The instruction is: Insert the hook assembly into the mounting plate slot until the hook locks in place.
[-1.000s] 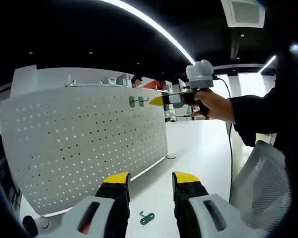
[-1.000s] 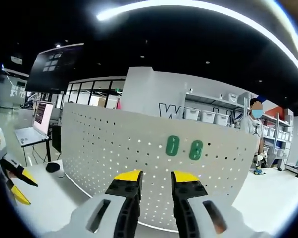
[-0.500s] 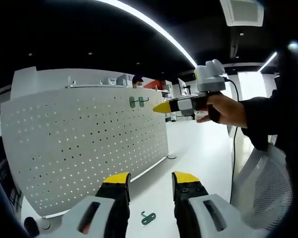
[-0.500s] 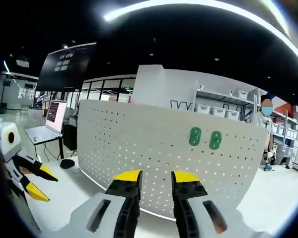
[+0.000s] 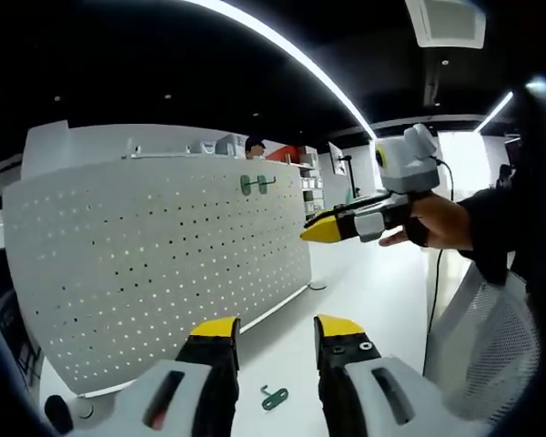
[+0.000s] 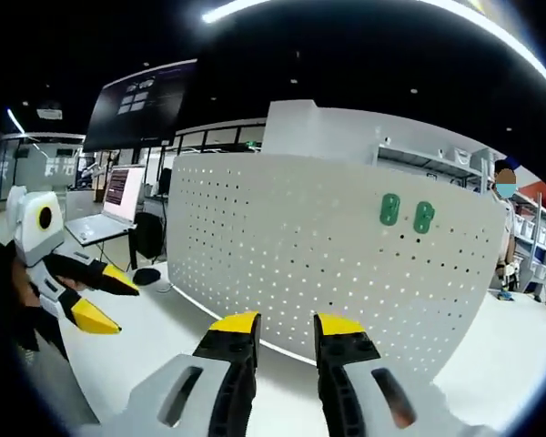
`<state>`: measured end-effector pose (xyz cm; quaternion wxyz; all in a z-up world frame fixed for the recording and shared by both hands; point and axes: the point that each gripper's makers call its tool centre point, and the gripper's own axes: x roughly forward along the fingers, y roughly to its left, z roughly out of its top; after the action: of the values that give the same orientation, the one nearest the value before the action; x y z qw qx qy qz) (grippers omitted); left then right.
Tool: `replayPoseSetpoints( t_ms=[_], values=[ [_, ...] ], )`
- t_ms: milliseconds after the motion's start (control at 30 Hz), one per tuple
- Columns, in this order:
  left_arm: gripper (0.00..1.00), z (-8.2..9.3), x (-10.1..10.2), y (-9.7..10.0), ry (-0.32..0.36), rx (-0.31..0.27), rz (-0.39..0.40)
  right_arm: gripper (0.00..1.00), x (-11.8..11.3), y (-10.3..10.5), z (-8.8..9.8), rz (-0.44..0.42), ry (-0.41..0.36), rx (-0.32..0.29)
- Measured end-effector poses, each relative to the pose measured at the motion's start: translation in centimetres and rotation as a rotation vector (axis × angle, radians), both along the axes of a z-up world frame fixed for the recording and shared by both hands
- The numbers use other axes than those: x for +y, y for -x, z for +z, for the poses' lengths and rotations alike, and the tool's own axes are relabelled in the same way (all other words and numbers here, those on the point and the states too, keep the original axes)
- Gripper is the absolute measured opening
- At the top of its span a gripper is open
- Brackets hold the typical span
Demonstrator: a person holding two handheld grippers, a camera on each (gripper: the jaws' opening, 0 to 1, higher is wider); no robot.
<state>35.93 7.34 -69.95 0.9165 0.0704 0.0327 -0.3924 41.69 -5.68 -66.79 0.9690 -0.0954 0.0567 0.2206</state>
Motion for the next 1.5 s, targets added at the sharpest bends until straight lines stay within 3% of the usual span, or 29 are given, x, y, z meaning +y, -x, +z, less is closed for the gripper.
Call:
replayPoseSetpoints(
  t_ms=[300, 800, 1033, 1200, 1500],
  values=[
    [0.32, 0.0, 1.4, -0.8, 0.027, 0.015, 0.055, 0.21, 1.2, 0.8, -1.7, 0.037, 0.015, 0.037],
    [0.31, -0.1, 1.3, -0.7, 0.024, 0.016, 0.051, 0.21, 3.7, 0.8, -3.4, 0.113, 0.037, 0.072],
    [0.31, -0.1, 1.3, -0.7, 0.026, 0.02, 0.047, 0.21, 3.1, 0.2, -4.2, 0.126, 0.063, 0.089],
    [0.3, -0.3, 0.7, -0.6, 0.024, 0.027, 0.028, 0.21, 1.7, 0.3, -6.0, 0.141, 0.105, 0.135],
    [0.3, -0.6, 0.4, -0.5, 0.016, 0.033, 0.014, 0.21, 1.8, 1.5, -10.3, 0.223, 0.18, 0.248]
  ],
)
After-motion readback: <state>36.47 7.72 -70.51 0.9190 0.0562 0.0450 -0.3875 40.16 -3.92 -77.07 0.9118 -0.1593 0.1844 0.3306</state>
